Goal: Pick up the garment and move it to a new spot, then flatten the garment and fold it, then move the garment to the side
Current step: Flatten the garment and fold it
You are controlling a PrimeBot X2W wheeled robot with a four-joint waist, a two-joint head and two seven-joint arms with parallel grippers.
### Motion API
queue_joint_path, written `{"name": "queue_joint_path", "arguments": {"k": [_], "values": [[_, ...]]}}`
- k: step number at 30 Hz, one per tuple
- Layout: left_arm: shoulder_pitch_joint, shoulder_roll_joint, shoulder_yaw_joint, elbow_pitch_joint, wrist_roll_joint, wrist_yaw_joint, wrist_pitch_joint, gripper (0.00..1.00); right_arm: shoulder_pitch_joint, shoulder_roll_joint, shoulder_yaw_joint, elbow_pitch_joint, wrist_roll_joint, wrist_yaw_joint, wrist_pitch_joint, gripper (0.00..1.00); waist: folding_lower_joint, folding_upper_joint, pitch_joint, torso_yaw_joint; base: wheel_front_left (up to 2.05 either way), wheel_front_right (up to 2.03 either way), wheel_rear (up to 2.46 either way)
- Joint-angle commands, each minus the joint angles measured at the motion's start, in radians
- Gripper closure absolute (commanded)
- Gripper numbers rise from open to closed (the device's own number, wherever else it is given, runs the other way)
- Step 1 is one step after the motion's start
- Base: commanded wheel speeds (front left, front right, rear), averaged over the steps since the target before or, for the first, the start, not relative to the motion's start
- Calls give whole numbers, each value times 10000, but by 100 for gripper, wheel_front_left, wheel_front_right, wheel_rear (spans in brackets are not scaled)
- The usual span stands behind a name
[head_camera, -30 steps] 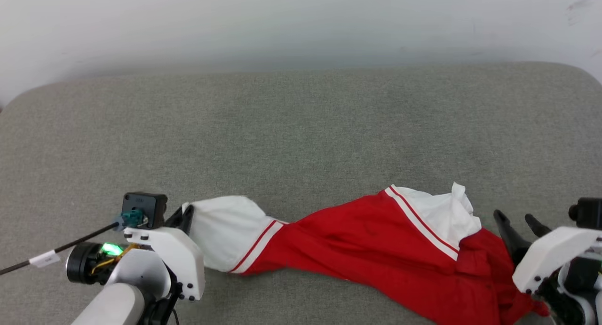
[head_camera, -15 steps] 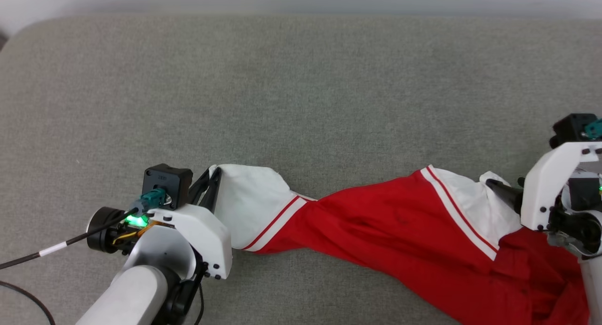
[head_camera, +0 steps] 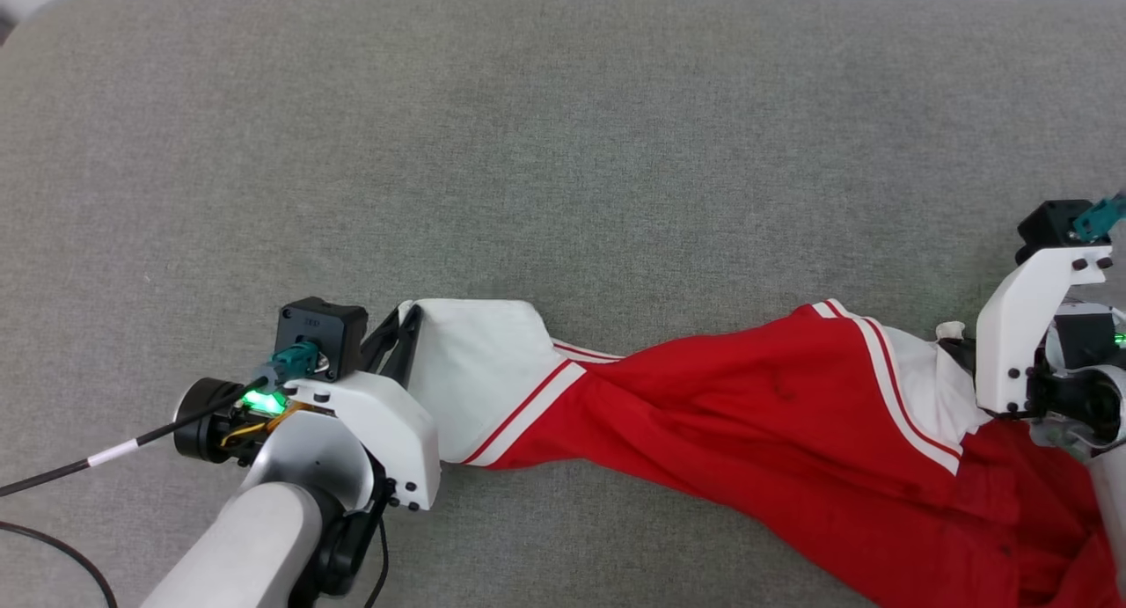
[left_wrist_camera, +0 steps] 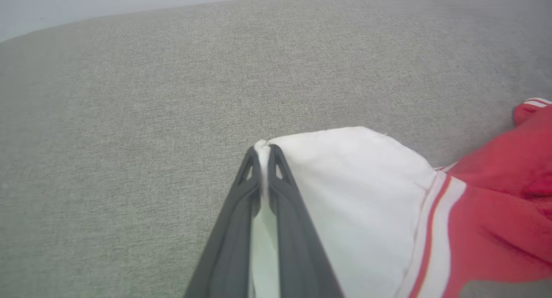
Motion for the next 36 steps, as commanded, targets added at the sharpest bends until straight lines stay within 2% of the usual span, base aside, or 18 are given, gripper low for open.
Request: {"name": "queue_joint_path", "arguments": {"k": [1,7,11,16,26,36], "values": [[-105,74,67,38,-6,16,-77,100,405,151,376,428,21,-14,-20,100,-1,0,-111,-51,0,0,0],[-252,346,294,93,56,98,-178,100,-409,-431,523,-205,-173,-14,-1234,100,-1,0,-707,-327,0,0,0],[-568,531,550,276,42,27,-299,100,-696,-481,466,-197,-508,-14,-1981,100,-1,0,-1271,-526,0,0,0],[-1330,421,1005,941,-188,-114,-726,100,-1273,-375,336,99,-1070,-14,-2932,100,-1,0,-1891,-786,0,0,0],[-4009,-287,1460,4003,-644,-898,-1367,100,-2944,18,1,1656,-1935,-16,-3843,100,-1,0,-2204,-1080,0,0,0],[-7354,-714,1686,7003,-557,-1601,-2286,100,-5551,104,63,2631,-2958,-16,-5309,100,-1,0,-1241,-1329,0,0,0]]}}
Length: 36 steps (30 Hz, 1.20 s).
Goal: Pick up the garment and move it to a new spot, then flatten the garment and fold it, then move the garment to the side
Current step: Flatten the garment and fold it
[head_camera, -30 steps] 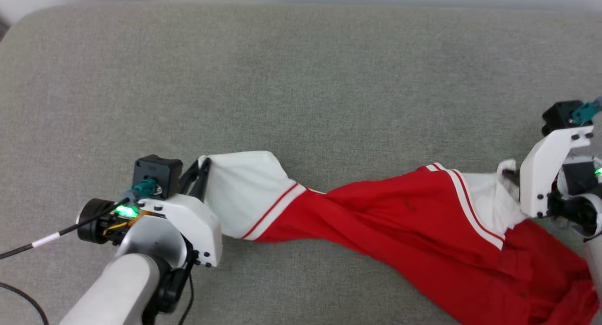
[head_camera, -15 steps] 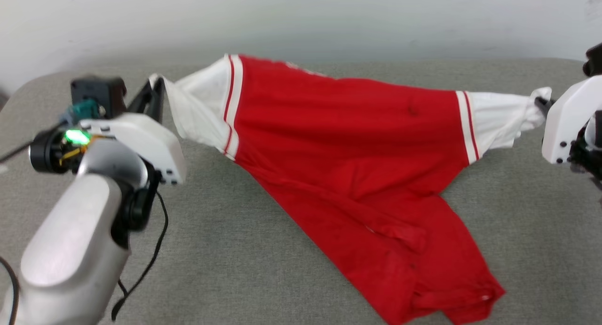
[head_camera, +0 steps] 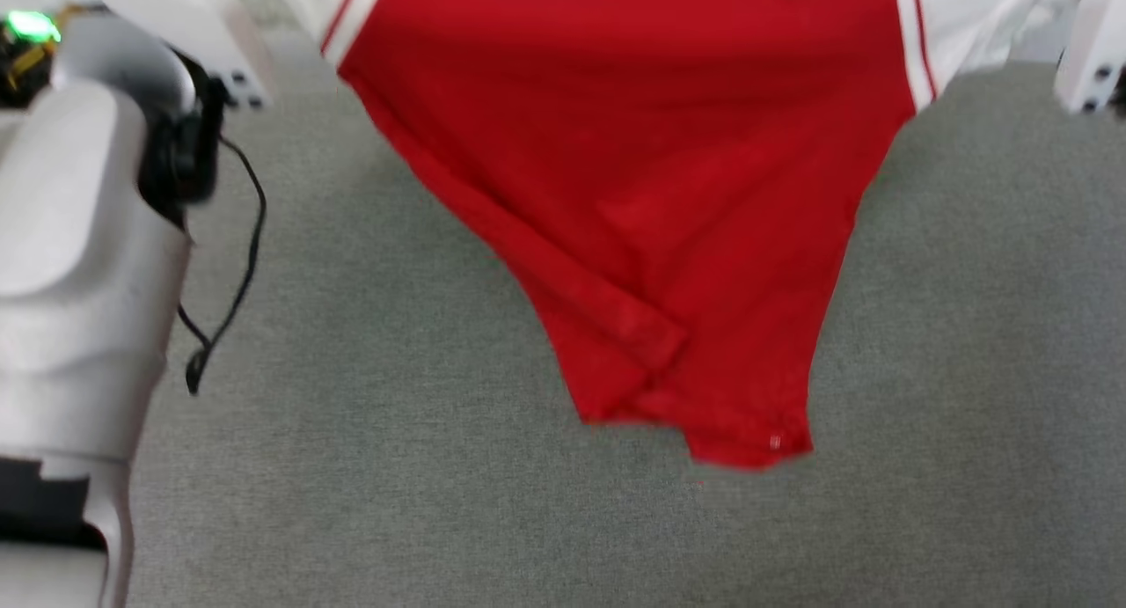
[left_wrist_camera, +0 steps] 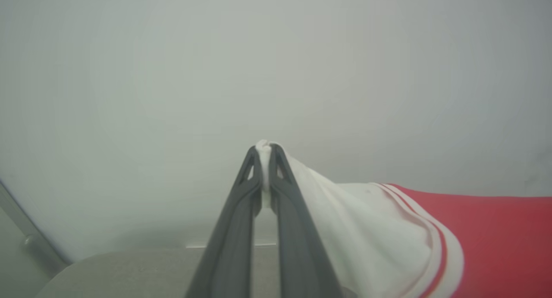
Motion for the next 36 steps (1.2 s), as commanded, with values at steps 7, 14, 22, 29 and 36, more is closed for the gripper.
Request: {"name": "queue_joint_path", "arguments": {"k": [7,14,22,29,36], "values": [[-2451,-62,202,1136,298,-226,-939,100,-2251,-15,-100,351,-677,-18,-1445,100,-1,-1,1295,-191,0,0,0],[-4599,16,242,1557,635,-236,-1625,100,-4305,-107,104,592,-1224,-18,-2621,100,-1,-1,2318,-320,0,0,0],[-5968,-59,187,1744,733,-330,-1834,100,-5751,26,382,1141,-1362,-16,-3374,100,-1,-1,3417,-349,0,0,0],[-5773,-245,156,2267,538,-557,-2240,100,-6134,87,933,1883,-1124,-16,-3776,100,-1,-1,4203,-252,0,0,0],[-5425,-556,191,3083,214,-939,-2548,100,-5951,149,1604,2565,-533,-16,-4059,100,-1,-1,4588,-127,0,0,0]]}}
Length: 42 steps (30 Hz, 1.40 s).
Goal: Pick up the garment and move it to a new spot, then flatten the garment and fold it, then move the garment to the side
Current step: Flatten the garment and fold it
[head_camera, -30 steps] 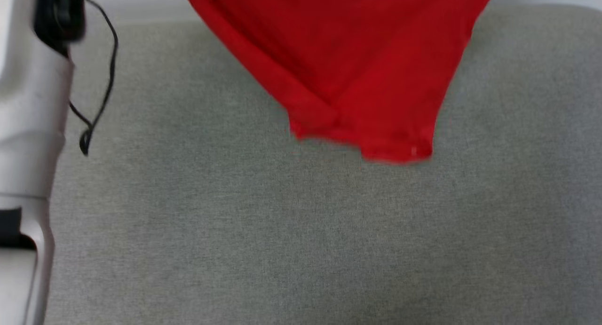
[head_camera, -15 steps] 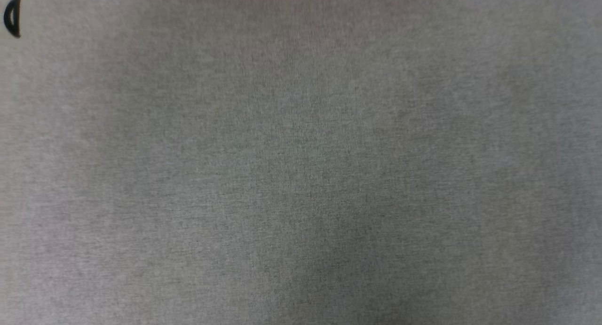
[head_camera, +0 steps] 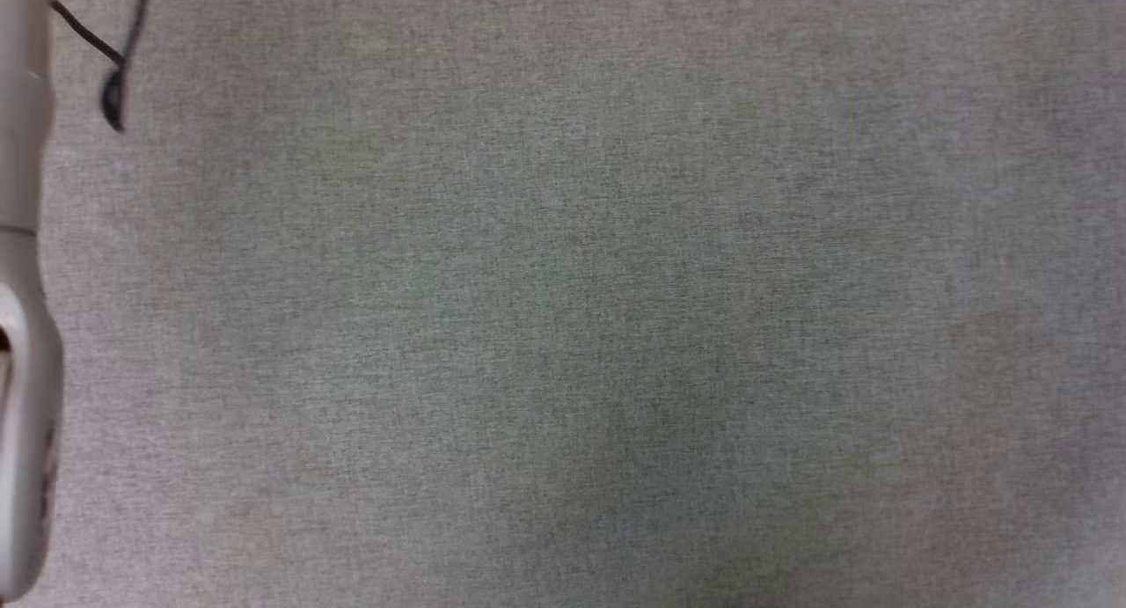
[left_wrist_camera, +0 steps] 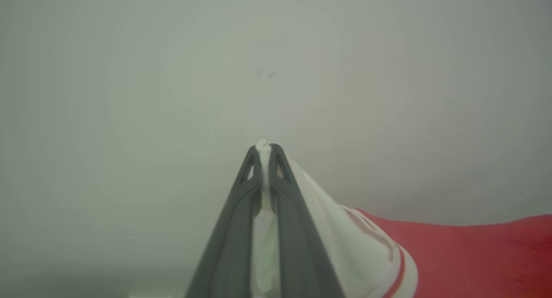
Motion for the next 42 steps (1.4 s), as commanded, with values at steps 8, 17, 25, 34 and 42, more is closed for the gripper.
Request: {"name": "queue_joint_path", "arguments": {"k": [8,17,25,34,42], "values": [[2002,-78,177,527,-566,-629,-459,100,2117,-15,1333,-276,1675,-16,-306,100,-1,0,-991,80,0,0,0],[6414,-92,622,-629,-1341,-885,-709,100,6271,-877,1889,-1875,3612,-16,-32,100,-1,0,-3045,263,0,0,0],[10580,36,813,-2617,-1905,-400,-465,100,10109,-967,1237,-3439,4092,-16,328,100,-1,0,-4515,169,0,0,0],[14220,377,843,-5128,-2287,675,358,100,14176,-485,-93,-5262,3246,-18,1134,100,-1,0,-5770,129,0,0,0],[16746,751,791,-6754,-2249,1847,950,100,17206,417,-1453,-6683,2789,-16,2091,100,-1,0,-6458,79,0,0,0]]}}
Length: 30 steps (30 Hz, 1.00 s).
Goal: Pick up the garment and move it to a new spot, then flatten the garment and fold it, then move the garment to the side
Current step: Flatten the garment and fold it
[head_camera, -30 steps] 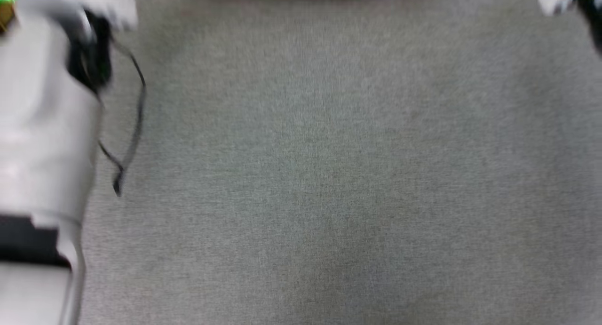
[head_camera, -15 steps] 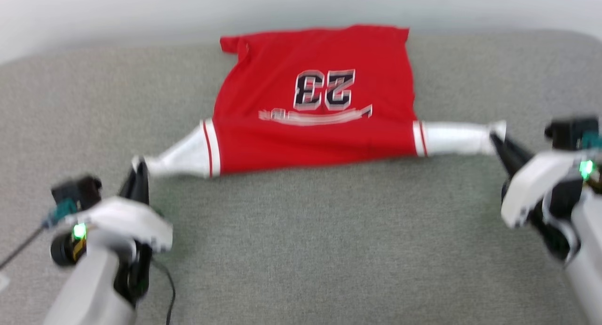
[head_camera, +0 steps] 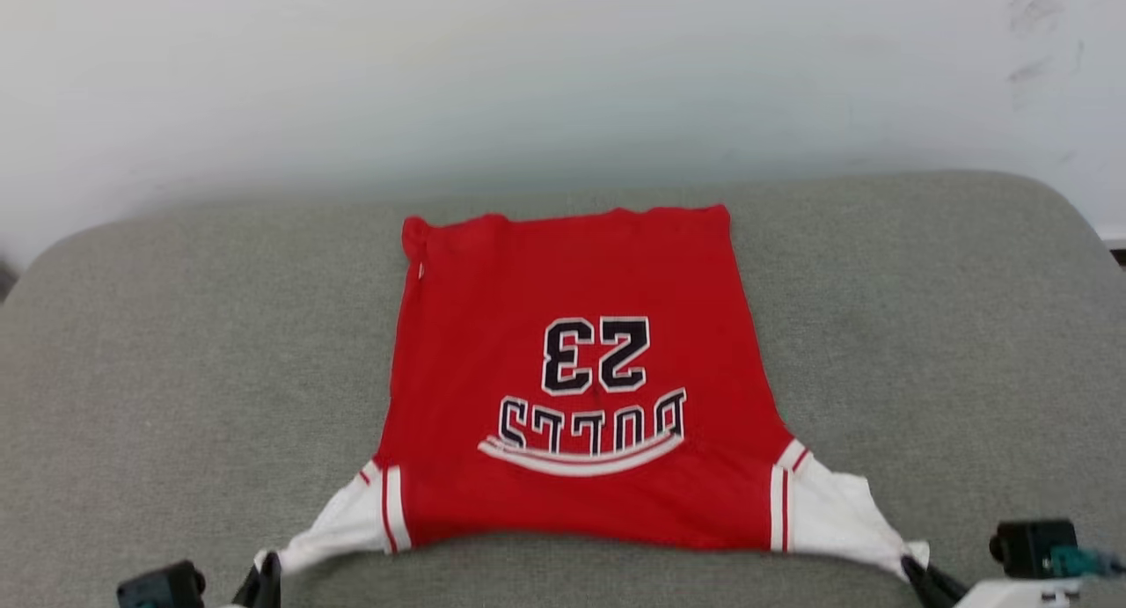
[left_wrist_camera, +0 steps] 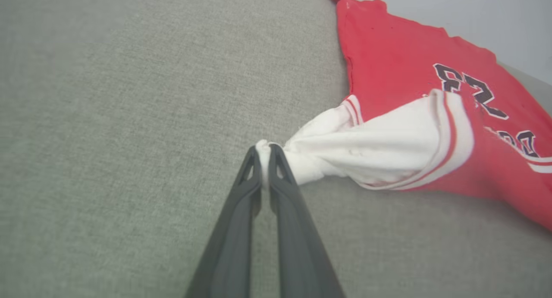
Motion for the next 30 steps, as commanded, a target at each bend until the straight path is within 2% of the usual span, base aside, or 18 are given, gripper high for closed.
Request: {"name": "queue_joint_path", "arguments": {"k": [1,4,5,7,8,9,15,21,26,30], "values": [[460,97,36,-311,32,232,48,100,570,189,-244,-339,-127,-16,128,100,4,0,-139,-18,0,0,0],[856,147,-14,-591,119,449,85,100,1137,363,-501,-678,-296,-16,308,100,4,0,-174,3,0,0,0],[1002,156,-46,-714,139,526,104,100,1381,448,-667,-799,-328,-16,385,96,4,0,-187,34,0,0,0],[1195,179,-83,-917,224,674,103,100,1796,654,-878,-1035,-509,-14,472,60,4,0,-200,107,0,0,0],[1251,195,-95,-1019,230,724,100,100,1940,768,-950,-1131,-559,-14,498,47,4,0,-194,134,0,0,0],[1288,217,-126,-1125,318,797,92,100,2062,851,-1019,-1218,-601,-14,543,0,4,0,-187,159,0,0,0],[1028,329,-271,-1853,660,1018,121,100,1813,1190,-1402,-1910,-760,-13,81,0,4,0,-57,291,0,0,0],[576,431,-485,-2798,1078,1287,277,100,215,1308,-2178,-2121,-862,-13,-82,0,4,0,588,443,0,0,0],[35,307,-679,-3544,1350,1387,311,100,-2270,964,-2351,-956,-479,-11,193,0,4,0,1373,783,0,0,0],[-586,117,-945,-3903,1627,1273,196,100,-4309,689,-2463,649,-224,-11,752,0,4,0,2100,1298,0,0,0]]}}
